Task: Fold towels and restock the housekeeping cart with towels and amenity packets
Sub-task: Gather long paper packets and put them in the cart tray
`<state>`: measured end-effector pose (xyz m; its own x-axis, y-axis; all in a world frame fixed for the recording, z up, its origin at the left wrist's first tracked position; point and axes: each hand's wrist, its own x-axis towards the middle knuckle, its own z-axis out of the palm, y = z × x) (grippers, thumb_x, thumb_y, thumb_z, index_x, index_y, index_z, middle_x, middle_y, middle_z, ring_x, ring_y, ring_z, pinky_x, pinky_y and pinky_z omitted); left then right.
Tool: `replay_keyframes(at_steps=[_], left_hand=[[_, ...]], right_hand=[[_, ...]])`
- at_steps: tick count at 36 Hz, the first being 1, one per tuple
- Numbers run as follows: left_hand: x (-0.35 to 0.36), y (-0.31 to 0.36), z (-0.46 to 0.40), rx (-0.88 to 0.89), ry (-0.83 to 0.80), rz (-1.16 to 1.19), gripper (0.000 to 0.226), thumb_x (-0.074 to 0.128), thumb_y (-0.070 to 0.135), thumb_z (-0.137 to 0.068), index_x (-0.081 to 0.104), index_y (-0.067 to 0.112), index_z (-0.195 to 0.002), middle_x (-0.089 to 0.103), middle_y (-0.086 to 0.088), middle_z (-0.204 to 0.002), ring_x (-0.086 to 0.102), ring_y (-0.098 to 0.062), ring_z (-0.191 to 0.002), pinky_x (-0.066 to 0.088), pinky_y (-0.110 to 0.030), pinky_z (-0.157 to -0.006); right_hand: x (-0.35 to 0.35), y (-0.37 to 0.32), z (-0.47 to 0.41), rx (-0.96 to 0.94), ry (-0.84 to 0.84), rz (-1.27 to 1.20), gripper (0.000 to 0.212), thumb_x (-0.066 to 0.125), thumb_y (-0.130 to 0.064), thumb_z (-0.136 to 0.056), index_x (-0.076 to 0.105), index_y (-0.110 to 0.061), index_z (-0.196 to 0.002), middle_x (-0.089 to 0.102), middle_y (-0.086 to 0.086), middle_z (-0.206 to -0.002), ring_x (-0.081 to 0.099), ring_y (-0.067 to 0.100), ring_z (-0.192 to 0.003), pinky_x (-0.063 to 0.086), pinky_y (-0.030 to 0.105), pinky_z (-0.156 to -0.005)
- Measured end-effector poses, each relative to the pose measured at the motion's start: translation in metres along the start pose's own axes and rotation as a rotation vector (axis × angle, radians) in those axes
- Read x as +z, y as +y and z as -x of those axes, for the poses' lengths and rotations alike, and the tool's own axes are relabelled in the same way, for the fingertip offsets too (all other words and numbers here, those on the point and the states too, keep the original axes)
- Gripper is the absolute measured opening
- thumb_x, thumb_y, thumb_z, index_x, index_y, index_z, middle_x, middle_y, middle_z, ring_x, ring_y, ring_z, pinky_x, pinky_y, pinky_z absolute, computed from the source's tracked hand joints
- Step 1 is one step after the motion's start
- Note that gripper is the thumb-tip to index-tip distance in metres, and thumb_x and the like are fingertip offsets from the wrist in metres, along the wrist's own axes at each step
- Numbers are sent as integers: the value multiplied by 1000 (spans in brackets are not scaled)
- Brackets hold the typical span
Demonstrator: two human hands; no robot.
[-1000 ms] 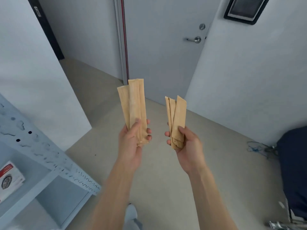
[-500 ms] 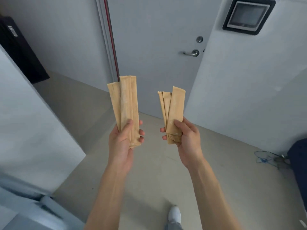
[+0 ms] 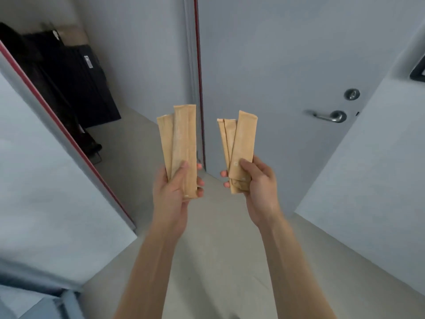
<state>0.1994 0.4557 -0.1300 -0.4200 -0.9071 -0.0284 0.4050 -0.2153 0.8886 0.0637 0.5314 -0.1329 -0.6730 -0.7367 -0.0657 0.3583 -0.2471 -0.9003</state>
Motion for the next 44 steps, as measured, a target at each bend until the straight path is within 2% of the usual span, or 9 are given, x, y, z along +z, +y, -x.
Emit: replay_keyframes(at_steps=[4,11,19,25,29,36,44], left_hand=[[5,3,-44,30,67,-10,19,56,17,-101,61,10,-118,72,-10,-92,61,-19,-62,49,-29,-51],[-22,-1,-134,66,190,-17,23,56,17,-101,60,10,-122,72,-13,-93,62,-20,-62,52,-28,-51],[-62,22,-289,120,206,5,20,57,17,-100,61,9,-119,72,-12,-94,62,-21,-63,51,-29,-51],[-86,69,-406,164,179,-14,22,58,19,-100,60,11,-120,72,-14,-97,62,-21,-63,50,-29,-51],[-102,88,-469,160,206,-13,20,59,18,-99,62,12,-118,72,-15,-95,62,-23,-62,49,-30,-49],[-124,93,-570,136,285,4,24,61,17,-97,61,9,-120,71,-15,-94,61,-22,-60,49,-30,-48],[-129,87,-709,180,381,-6,22,62,18,-96,62,9,-117,71,-14,-93,60,-21,-61,49,-28,-48]], right_hand=[[14,6,-53,51,-51,48,21,48,-7,-100,62,0,-114,67,18,-96,70,31,-73,55,34,-55],[59,33,-151,115,-148,75,20,48,-5,-99,63,2,-111,68,25,-96,70,29,-65,53,31,-50],[147,68,-289,160,-196,16,14,50,-5,-95,62,2,-98,65,15,-76,67,32,-60,50,33,-47],[223,79,-390,176,-254,-51,27,50,-5,-91,60,11,-111,62,23,-89,65,32,-60,49,32,-46],[263,88,-449,158,-264,-29,18,50,-3,-92,62,4,-102,62,22,-82,66,33,-59,50,32,-45],[316,108,-549,202,-282,-59,17,54,-10,-95,64,2,-102,62,21,-83,67,33,-60,51,33,-46],[364,129,-694,175,-399,-23,22,55,-18,-99,67,0,-105,67,13,-85,67,28,-63,51,32,-47]])
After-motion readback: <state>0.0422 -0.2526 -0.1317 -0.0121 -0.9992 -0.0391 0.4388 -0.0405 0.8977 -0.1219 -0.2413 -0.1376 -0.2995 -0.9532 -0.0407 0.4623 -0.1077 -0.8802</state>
